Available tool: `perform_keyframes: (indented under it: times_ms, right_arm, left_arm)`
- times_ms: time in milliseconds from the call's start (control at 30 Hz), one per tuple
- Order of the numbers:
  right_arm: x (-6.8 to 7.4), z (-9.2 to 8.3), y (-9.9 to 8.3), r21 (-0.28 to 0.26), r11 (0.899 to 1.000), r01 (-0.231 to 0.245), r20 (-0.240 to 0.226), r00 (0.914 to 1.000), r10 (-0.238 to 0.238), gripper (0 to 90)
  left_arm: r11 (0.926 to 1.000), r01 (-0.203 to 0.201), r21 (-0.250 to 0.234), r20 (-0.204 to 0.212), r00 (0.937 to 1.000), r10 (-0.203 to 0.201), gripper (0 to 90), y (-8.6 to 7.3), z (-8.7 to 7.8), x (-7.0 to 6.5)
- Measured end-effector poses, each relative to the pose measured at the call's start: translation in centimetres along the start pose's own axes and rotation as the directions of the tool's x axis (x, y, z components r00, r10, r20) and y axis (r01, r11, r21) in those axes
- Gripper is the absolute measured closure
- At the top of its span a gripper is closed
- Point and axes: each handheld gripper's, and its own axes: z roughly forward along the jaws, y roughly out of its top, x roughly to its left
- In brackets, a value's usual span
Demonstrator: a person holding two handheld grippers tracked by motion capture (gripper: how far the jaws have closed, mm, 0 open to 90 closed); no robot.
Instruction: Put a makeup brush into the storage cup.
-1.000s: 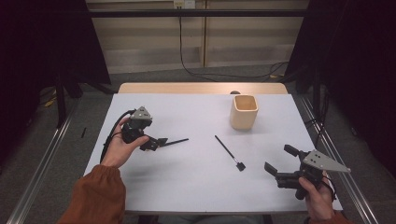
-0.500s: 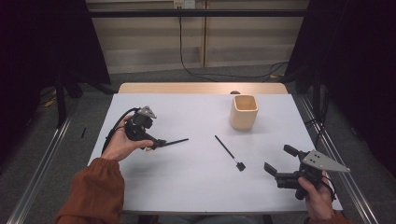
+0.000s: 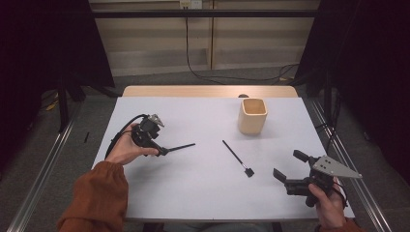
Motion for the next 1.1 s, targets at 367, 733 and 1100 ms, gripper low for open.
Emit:
perform_keyframes:
  times_ms: [367, 733, 1100]
  right_arm:
    - [0.0, 0.0, 0.0, 0.003, 1.000, 0.004, -0.004, 1.0000, -0.004, 0.0]
    - [0.1, 0.1, 0.0, 0.008, 1.000, 0.005, -0.005, 1.0000, -0.005, 0.0]
    - [0.2, 0.2, -0.1, 0.017, 1.000, 0.013, -0.011, 0.9999, -0.013, 0.0]
  left_arm:
    - [0.9934, -0.053, 0.102, 0.042, 0.9979, 0.049, 40.1, 0.4, 1.3, 0.4]
    - [0.9749, -0.095, 0.202, 0.049, 0.9950, 0.087, 52.7, 0.8, 2.7, 0.5]
    - [0.9698, -0.097, 0.224, 0.058, 0.9946, 0.086, 62.6, 0.8, 3.2, 0.7]
